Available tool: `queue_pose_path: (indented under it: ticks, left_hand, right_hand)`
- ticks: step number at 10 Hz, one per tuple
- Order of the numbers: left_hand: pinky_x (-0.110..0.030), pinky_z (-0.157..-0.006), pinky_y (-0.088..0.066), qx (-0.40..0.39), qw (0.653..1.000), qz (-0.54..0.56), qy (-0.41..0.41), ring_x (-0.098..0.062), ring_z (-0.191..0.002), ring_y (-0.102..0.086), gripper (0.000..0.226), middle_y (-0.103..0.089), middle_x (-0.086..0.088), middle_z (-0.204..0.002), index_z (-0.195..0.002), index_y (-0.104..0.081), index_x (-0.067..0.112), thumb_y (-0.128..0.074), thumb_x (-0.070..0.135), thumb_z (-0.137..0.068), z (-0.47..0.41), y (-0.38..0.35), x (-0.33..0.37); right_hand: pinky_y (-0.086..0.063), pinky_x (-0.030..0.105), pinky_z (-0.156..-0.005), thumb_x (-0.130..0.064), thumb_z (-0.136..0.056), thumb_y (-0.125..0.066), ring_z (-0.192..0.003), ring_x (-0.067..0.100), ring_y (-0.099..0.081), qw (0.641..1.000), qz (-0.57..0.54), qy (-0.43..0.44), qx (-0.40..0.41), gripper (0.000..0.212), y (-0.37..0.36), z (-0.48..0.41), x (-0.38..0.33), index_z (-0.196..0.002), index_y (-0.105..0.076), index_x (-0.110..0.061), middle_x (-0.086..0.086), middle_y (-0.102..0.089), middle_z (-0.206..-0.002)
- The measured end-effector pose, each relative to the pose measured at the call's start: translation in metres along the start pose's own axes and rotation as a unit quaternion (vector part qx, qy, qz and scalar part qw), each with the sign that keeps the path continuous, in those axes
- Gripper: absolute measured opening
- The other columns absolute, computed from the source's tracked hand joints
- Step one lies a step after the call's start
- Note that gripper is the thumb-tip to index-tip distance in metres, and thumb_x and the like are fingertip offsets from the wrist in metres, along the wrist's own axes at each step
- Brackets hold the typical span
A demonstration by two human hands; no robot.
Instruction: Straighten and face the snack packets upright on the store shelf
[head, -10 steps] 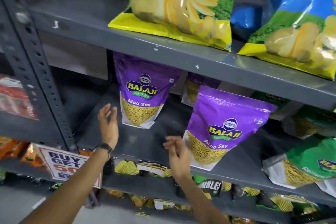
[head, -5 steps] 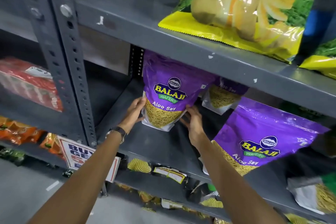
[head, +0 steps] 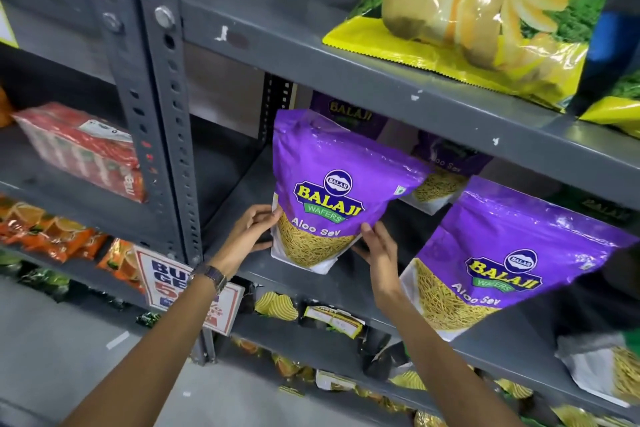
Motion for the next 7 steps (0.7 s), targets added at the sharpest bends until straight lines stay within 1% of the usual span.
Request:
queue_pose_path:
  ticks: [1, 2, 3, 4, 5, 6, 7]
  left_hand:
    - [-0.033, -0.082, -0.052, -0.001, 1.000, 0.008, 0.000, 0.001, -0.103, -0.057, 0.035, -0.060, 0.011, -0.105, -0.098, -0.058, 0.031, -0.061, 0.054, -0.072, 0.008, 0.001, -0.002]
    - [-0.035, -0.085, -0.052, 0.001, 1.000, 0.014, -0.004, 0.000, -0.103, -0.056, 0.041, -0.060, 0.009, -0.105, -0.100, -0.057, 0.028, -0.065, 0.055, -0.070, 0.015, 0.000, 0.000]
    - [-0.036, -0.086, -0.051, 0.001, 1.000, 0.015, -0.003, -0.003, -0.105, -0.056, 0.043, -0.059, 0.008, -0.105, -0.101, -0.057, 0.027, -0.061, 0.054, -0.068, 0.020, 0.000, 0.001]
    - [-0.036, -0.085, -0.052, -0.002, 1.000, 0.020, -0.008, -0.006, -0.106, -0.057, 0.036, -0.060, 0.008, -0.105, -0.099, -0.057, 0.029, -0.065, 0.052, -0.073, 0.024, 0.002, -0.001]
    - [-0.033, -0.083, -0.052, 0.000, 1.000, 0.025, 0.000, -0.010, -0.110, -0.056, 0.034, -0.062, 0.008, -0.105, -0.099, -0.058, 0.030, -0.062, 0.051, -0.073, 0.029, 0.001, 0.001]
    - [-0.037, -0.086, -0.051, 0.023, 0.999, 0.039, -0.004, -0.012, -0.113, -0.054, 0.033, -0.059, 0.005, -0.114, -0.109, -0.054, 0.030, -0.058, 0.043, -0.078, 0.032, -0.001, 0.007]
    - [-0.039, -0.092, -0.047, 0.164, 0.981, 0.075, -0.075, -0.014, -0.113, -0.052, 0.033, -0.051, -0.003, -0.126, -0.120, -0.049, 0.024, -0.055, 0.025, -0.088, 0.051, 0.010, 0.016]
  right_hand:
    - [-0.054, 0.023, -0.087, -0.010, -0.097, -0.042, -0.092, -0.001, -0.065, 1.000, 0.010, 0.011, -0.013, 0.022, 0.000, 0.008, 0.000, -0.102, -0.061, -0.020, -0.018, -0.073, -0.094]
    - [-0.054, 0.027, -0.090, -0.011, -0.097, -0.043, -0.095, 0.002, -0.065, 1.000, 0.009, 0.009, -0.014, 0.022, -0.001, 0.014, 0.001, -0.102, -0.062, -0.021, -0.016, -0.072, -0.096]
    - [-0.055, 0.022, -0.086, -0.012, -0.096, -0.044, -0.093, 0.001, -0.066, 1.000, -0.012, -0.009, -0.006, 0.023, 0.000, 0.017, 0.004, -0.099, -0.064, -0.024, -0.019, -0.074, -0.093]
    - [-0.055, 0.019, -0.081, -0.012, -0.096, -0.045, -0.089, 0.000, -0.067, 0.999, -0.032, -0.019, 0.000, 0.022, 0.001, 0.021, 0.009, -0.098, -0.065, -0.022, -0.020, -0.074, -0.090]
    - [-0.054, 0.021, -0.085, -0.013, -0.096, -0.045, -0.090, 0.002, -0.066, 0.999, -0.037, -0.020, -0.006, 0.019, 0.000, 0.026, 0.008, -0.099, -0.064, -0.018, -0.019, -0.074, -0.089]
    - [-0.047, 0.024, -0.094, -0.013, -0.096, -0.046, -0.100, 0.011, -0.061, 0.999, -0.036, -0.015, 0.017, 0.017, -0.004, 0.030, 0.001, -0.098, -0.061, -0.021, -0.013, -0.070, -0.097]
    - [-0.041, 0.016, -0.098, -0.014, -0.096, -0.047, -0.110, 0.000, -0.055, 0.993, -0.007, 0.041, 0.112, 0.021, 0.008, 0.050, -0.006, -0.114, -0.052, -0.024, -0.006, -0.059, -0.119]
Point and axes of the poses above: each hand's wrist, its own z-axis away from the middle knuckle, its own y-axis out of the back of the hand, x = y × z, the point moved 8 cm from there along -z, towards the middle knuckle
